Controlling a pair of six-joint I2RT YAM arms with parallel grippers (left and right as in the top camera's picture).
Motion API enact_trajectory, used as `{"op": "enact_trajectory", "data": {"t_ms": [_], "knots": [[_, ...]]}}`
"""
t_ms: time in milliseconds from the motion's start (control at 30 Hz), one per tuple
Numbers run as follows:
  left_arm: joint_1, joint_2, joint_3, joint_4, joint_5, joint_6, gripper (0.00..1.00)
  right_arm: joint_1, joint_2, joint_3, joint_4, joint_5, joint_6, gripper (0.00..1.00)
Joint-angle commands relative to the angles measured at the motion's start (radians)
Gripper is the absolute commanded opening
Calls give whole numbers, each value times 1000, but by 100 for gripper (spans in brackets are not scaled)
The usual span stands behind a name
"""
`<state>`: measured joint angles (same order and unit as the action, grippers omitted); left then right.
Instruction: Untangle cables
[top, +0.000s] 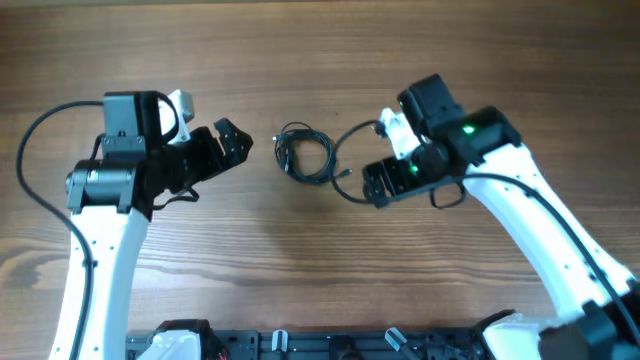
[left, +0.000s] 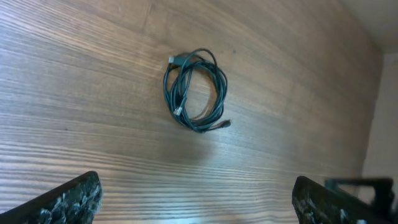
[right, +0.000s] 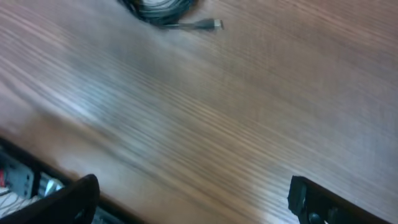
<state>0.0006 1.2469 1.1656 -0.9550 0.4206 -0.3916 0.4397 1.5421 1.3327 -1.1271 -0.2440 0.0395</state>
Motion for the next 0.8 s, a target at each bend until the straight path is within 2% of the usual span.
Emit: {"op": "enact_trajectory", "data": {"t_ms": [0,100,133,267,400,433,467,533,767], "knots": [[-5,8,20,0,47,23,100,4,56,24,171,-218,-85,100],[-5,8,20,-7,46,48,100,27,91,24,356,-225,-68,100],[-5,8,20,-8,46,48,100,53,128,23,407,-223,-113,100],[-5,8,20,-11,35,47,100,95,289,21,455,-101,-189,100],[-5,8,20,-45,16,47,100,101,375,21,524,-199,-186,100],[-5,8,20,-50,4,47,100,102,379,21,562,-206,-156,92],[-5,8,19,-52,1,47,100,103,382,21,585,-206,-130,80],[-5,8,19,-52,1,47,100,111,398,16,621,-206,-117,73],[-5,8,19,-56,1,47,100,205,491,11,683,-176,-145,71]]}}
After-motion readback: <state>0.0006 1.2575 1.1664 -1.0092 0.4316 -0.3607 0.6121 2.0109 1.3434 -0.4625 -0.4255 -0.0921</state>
